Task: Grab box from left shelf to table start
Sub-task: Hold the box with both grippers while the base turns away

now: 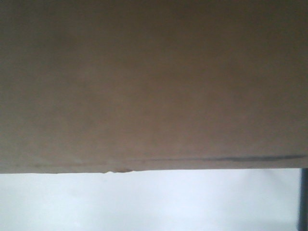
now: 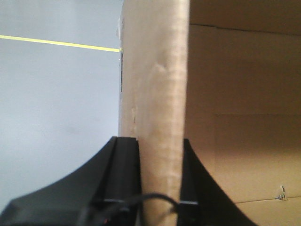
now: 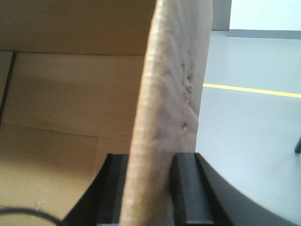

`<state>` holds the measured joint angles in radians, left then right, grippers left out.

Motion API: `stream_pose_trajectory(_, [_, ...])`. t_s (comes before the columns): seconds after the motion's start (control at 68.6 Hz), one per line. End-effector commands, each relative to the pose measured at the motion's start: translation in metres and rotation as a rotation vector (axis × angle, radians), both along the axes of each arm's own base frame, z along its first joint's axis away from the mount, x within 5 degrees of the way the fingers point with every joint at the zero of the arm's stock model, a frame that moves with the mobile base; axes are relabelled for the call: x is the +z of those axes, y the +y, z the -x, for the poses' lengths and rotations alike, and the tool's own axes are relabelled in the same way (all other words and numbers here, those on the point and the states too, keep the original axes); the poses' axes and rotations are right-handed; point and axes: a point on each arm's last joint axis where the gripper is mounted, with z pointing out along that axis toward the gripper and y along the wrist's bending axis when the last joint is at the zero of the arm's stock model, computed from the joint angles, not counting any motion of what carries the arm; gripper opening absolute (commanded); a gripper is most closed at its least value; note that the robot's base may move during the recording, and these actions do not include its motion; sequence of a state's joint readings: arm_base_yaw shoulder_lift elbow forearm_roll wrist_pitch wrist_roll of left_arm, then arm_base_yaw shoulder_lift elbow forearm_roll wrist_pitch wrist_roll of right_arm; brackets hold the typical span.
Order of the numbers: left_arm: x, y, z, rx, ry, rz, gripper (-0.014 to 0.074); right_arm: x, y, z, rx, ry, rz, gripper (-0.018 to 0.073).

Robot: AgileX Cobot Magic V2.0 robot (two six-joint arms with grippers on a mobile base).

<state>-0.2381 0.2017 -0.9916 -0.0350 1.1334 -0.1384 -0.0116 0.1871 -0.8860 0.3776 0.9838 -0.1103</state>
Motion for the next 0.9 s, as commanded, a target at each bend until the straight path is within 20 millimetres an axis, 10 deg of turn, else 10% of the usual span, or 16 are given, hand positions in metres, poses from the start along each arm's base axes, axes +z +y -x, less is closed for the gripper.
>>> stream_pose_trajectory(0.0, [0.0218,-0.0027,0.0022,-0.032,-0.146,0.098,-0.0099,0.0185,-0.0057,-0.0032,-0.068,-0.136,0.014,0.0057])
stream_pose_trajectory(0.889, [0.0219,-0.0032,0.0024,-0.038,-0.145,0.103,-0.0099,0.0184,-0.0057,-0.0032,-0.068,-0.136,0.014,0.0057])
